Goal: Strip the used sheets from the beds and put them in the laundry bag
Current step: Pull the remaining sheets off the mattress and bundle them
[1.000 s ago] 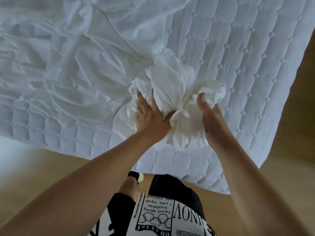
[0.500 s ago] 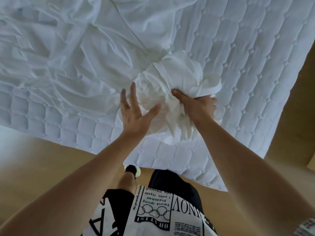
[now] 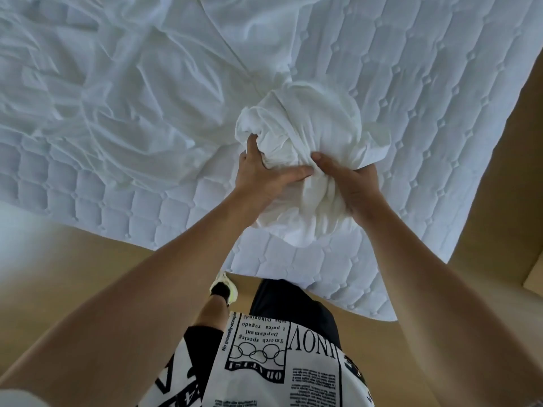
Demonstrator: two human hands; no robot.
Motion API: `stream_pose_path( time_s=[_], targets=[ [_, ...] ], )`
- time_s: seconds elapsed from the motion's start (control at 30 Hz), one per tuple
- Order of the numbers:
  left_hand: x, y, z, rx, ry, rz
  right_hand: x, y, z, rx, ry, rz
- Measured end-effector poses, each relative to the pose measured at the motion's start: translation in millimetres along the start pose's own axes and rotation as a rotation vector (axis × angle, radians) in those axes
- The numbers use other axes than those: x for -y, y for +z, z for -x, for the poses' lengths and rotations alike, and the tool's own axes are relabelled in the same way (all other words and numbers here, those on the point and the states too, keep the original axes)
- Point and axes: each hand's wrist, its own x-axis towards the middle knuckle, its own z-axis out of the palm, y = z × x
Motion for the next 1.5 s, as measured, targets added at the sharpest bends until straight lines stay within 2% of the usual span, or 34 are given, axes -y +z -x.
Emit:
stream_pose_path(
  time_s=[0.13, 0.27, 0.43, 0.6, 0.7, 0.83, 0.93, 1.03, 1.13, 1.3, 1.43, 1.5],
  targets=[
    [-25, -25, 26, -0.007, 0.082, 0.003, 23, 1, 29, 0.044, -0.027, -0.069],
    [-60, -69, 67, -0.047, 0.192, 0.062, 67, 14, 73, 0.099, -0.162, -0.079],
    [-95, -153, 151, -0.144, 0.364, 0.183, 130, 54, 151, 0.193, -0.395, -0.003],
    [-84, -257, 252, -0.300, 0.505, 0.313, 155, 129, 252, 0.276, -0.561, 0.136],
    [-56, -321, 318, -0.418, 0.568, 0.378, 159, 183, 326, 0.323, -0.677, 0.161],
    [0, -401, 395, -0.547, 0.658, 0.465, 144, 250, 431, 0.371, -0.880, 0.043],
    [48, -458, 445, -0.628, 0.720, 0.550, 127, 303, 502, 0.373, -0.980, 0.047],
    [99, -509, 483, -0.689, 0.750, 0.639, 108, 355, 561, 0.443, -0.998, 0.025],
    [151, -552, 508, -0.732, 0.760, 0.733, 86, 410, 601, 0.498, -0.918, 0.018],
    [234, -611, 532, -0.866, 0.736, 0.891, 46, 500, 660, 0.560, -1.032, 0.139],
    [290, -662, 544, -0.974, 0.759, 0.983, 21, 576, 690, 0.727, -1.217, 0.322],
    [317, -693, 550, -1.033, 0.745, 1.030, 7, 621, 704, 0.819, -1.242, 0.427]
  ],
)
